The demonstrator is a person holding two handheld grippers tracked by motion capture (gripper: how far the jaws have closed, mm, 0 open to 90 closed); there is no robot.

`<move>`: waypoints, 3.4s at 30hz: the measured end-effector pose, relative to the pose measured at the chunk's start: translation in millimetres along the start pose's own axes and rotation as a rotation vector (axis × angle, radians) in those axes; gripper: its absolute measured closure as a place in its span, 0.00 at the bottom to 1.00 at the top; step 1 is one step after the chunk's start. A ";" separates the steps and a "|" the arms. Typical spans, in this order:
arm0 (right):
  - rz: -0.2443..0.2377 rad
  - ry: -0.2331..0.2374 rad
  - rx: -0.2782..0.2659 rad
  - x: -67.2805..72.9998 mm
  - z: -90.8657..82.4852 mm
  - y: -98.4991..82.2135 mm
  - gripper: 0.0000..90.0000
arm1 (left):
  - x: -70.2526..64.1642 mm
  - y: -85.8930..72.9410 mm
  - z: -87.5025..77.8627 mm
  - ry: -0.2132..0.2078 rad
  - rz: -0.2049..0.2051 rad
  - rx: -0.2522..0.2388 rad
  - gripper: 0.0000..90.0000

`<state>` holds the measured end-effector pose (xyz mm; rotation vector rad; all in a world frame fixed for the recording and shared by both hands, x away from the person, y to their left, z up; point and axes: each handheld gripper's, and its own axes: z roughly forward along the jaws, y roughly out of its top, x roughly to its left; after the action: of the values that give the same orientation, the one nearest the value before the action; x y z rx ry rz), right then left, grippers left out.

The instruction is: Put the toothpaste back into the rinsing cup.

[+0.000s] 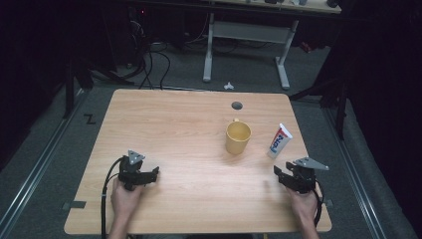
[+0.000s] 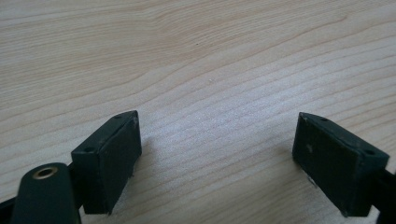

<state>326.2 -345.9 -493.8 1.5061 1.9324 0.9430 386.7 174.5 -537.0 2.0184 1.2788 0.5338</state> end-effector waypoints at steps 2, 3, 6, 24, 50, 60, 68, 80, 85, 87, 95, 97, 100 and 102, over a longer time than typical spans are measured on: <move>-0.001 0.002 -0.003 -0.1 -0.6 1.3 0.49 | 0.0 0.0 0.0 0.000 0.000 0.000 0.18; -0.001 0.001 -0.007 -0.5 -1.7 4.0 0.49 | 0.0 0.0 0.0 0.000 0.000 0.000 0.18; -0.009 0.000 -0.009 -1.1 -2.1 6.1 0.48 | 0.0 0.0 0.0 0.000 0.000 0.000 0.18; -0.022 -0.003 -0.038 -4.3 -8.4 32.8 0.48 | 0.0 0.0 0.0 0.000 0.000 0.000 0.18; -0.010 -0.014 -0.054 -13.3 -0.6 61.7 0.47 | 0.0 0.0 0.0 0.000 0.000 0.000 0.18; 0.002 -0.009 -0.053 -17.8 6.5 68.3 0.49 | 0.0 0.0 0.0 0.000 0.000 0.000 0.18; 0.009 -0.003 -0.053 -18.1 12.7 76.3 0.50 | 0.0 0.0 0.0 0.000 0.000 0.000 0.18; 0.011 -0.008 -0.043 -17.8 27.1 86.9 0.56 | 0.0 0.0 0.0 0.000 0.000 0.000 0.18; 0.021 -0.006 -0.025 -18.5 35.3 86.1 0.58 | 0.0 0.0 0.0 0.000 0.000 0.000 0.18; 0.015 -0.010 -0.013 -18.9 39.3 85.5 0.60 | 0.0 0.0 0.0 0.000 0.000 0.000 0.18; -0.001 -0.038 -0.006 -18.4 43.8 84.2 0.68 | 0.0 0.0 0.0 0.000 0.000 0.000 0.18; -0.004 -0.037 -0.008 -18.5 43.9 84.2 0.69 | 0.0 0.0 -0.1 0.000 0.000 0.001 0.18; -0.014 -0.037 -0.008 -18.3 43.5 84.2 0.71 | 0.0 0.0 0.0 0.000 0.000 0.000 0.18; -0.021 -0.037 -0.008 -18.0 43.3 84.3 0.73 | 0.0 0.0 0.0 0.000 0.000 0.000 0.18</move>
<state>414.8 -342.0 -455.9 1.4848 1.9126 0.9070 386.7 174.6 -536.9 2.0186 1.2786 0.5338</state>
